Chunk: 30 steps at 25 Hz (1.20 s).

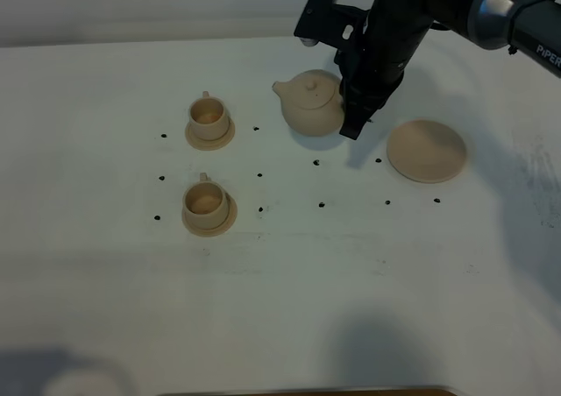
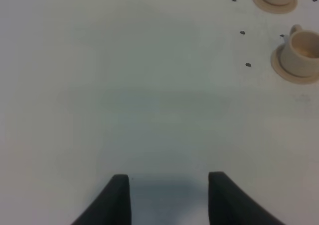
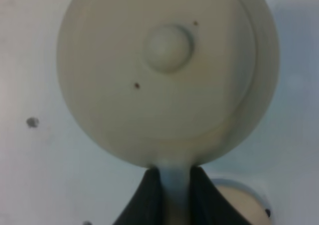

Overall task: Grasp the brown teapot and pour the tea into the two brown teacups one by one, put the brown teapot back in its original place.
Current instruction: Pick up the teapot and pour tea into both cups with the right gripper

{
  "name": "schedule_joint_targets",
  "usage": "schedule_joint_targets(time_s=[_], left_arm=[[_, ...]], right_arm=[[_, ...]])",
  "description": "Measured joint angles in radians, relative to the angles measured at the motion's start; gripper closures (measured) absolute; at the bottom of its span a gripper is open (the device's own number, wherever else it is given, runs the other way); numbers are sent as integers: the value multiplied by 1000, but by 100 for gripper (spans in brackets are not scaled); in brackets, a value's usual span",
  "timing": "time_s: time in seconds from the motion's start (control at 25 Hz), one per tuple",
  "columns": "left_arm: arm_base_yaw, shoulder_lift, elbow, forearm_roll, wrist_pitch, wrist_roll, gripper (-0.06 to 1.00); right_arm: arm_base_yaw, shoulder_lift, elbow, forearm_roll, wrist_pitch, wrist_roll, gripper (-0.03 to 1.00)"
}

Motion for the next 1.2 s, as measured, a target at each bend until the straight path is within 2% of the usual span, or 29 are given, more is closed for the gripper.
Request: schedule_joint_targets(time_s=[0.52,1.2], left_arm=[[0,0,0,0,0,0,51],[0,0,0,0,0,0,51]], right_arm=[[61,84,-116,-51,-22,72,88],[118,105,-135,-232,-61,129,88]])
